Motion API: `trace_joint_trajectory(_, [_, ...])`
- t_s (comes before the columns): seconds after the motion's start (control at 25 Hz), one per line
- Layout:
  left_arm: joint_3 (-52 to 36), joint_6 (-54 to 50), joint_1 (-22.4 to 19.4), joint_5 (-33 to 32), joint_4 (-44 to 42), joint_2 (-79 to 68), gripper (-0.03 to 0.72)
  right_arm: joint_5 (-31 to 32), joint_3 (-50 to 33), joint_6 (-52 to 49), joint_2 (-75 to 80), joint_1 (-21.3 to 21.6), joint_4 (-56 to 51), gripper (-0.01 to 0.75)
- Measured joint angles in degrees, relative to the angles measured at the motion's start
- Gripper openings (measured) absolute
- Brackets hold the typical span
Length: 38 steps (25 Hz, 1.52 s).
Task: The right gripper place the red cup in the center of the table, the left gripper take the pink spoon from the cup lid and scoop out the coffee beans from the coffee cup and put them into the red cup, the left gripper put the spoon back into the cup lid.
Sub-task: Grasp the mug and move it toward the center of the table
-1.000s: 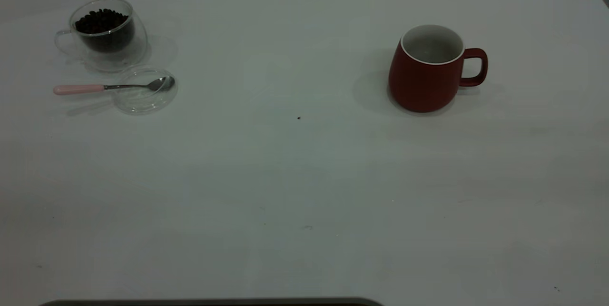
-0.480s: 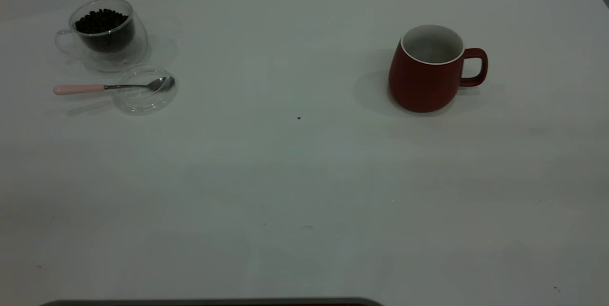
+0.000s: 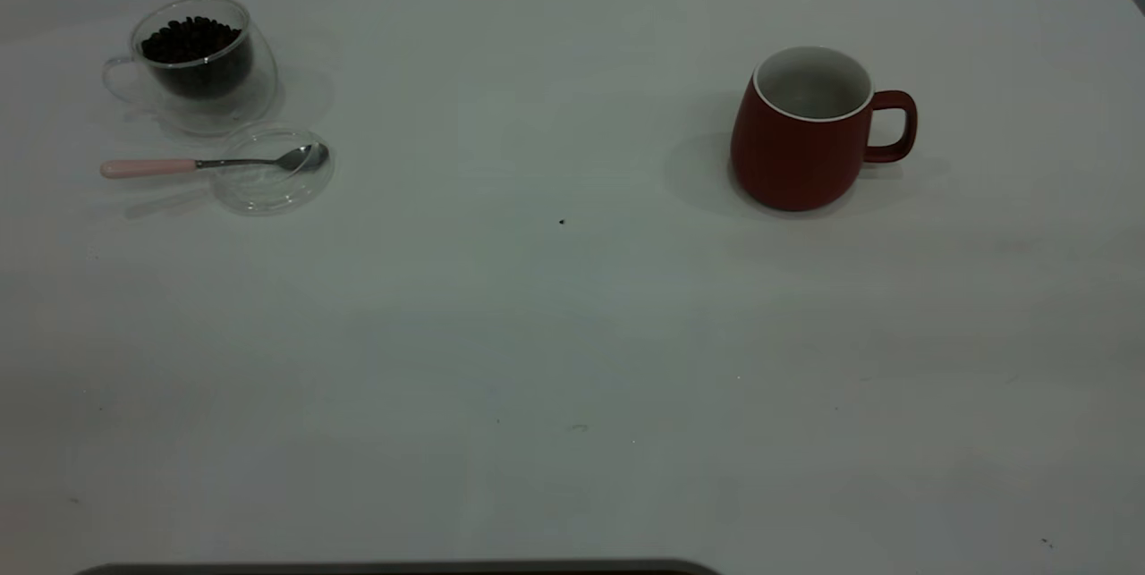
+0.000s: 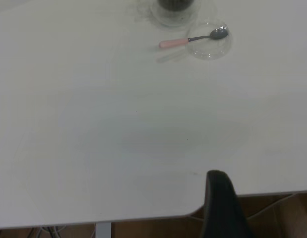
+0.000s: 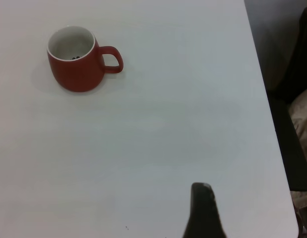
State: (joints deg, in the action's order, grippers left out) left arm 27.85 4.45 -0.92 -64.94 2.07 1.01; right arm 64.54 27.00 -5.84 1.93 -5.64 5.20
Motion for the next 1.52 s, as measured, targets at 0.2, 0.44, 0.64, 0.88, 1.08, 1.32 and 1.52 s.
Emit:
trace_joint_trajectory(0.2, [0.00, 0.00, 0.00, 0.00, 0.00, 0.00, 0.491, 0.00, 0.00, 0.00, 0.00, 0.00, 0.00, 0.579])
trace_joint_trajectory(0.44, [0.00, 0.00, 0.00, 0.00, 0.00, 0.00, 0.491, 0.00, 0.00, 0.00, 0.00, 0.00, 0.00, 0.577])
trace_joint_trajectory(0.64, [0.00, 0.00, 0.00, 0.00, 0.00, 0.00, 0.491, -2.78, 0.88, 0.97, 6.88, 0.00, -0.47, 0.569])
trace_joint_trajectory(0.88, [0.00, -0.05, 0.00, 0.00, 0.00, 0.00, 0.491, -19.82, 3.10, 9.48, 30.17, 0.00, -2.21, 0.597])
trace_joint_trajectory(1.08, [0.00, -0.05, 0.00, 0.00, 0.00, 0.00, 0.491, -29.53, 8.52, 24.31, 53.44, 0.00, -8.35, 0.597])
trace_joint_trajectory(1.32, [0.00, -0.05, 0.00, 0.00, 0.00, 0.00, 0.491, -33.37, 18.79, 44.11, 77.77, 0.00, -18.78, 0.593])
trace_joint_trajectory(1.52, [0.00, -0.05, 0.00, 0.00, 0.00, 0.00, 0.491, -36.78, 27.86, 65.34, 96.45, 0.45, -21.33, 0.592])
